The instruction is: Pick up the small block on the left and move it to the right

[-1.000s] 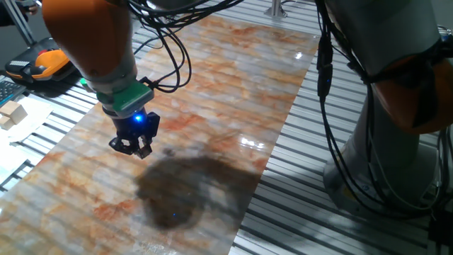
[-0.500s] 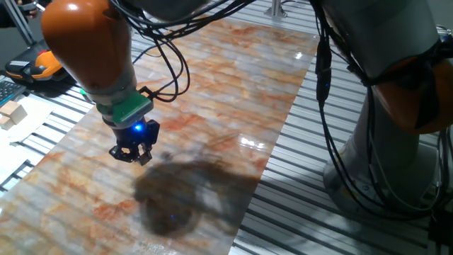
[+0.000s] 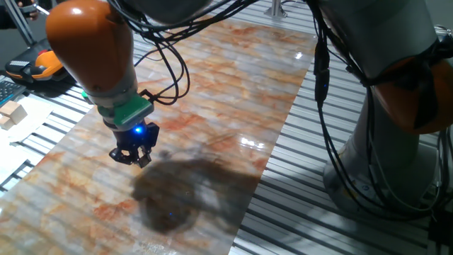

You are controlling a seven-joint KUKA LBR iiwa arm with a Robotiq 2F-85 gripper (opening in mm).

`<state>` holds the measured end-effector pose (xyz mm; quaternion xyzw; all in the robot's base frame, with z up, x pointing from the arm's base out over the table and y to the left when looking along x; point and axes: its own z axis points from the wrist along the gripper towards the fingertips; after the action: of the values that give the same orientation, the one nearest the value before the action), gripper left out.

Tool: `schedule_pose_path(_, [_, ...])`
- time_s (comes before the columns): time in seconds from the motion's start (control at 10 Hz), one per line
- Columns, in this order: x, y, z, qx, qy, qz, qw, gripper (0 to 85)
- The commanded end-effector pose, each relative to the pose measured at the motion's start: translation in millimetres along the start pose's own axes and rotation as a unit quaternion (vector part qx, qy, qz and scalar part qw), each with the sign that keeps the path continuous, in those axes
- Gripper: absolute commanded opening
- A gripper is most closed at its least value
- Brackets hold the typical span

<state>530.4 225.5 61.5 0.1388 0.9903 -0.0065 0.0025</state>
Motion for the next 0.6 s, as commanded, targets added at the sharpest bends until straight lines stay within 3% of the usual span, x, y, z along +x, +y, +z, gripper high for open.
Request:
schedule_pose_path(0.0, [-0.5,0.1,0.8,0.001,0.0,0.0,1.0,0.0])
schedule_pose_path(0.5, [-4.8,2.4,14.2,0.003,-0.006,-0.001,1.0,0.0])
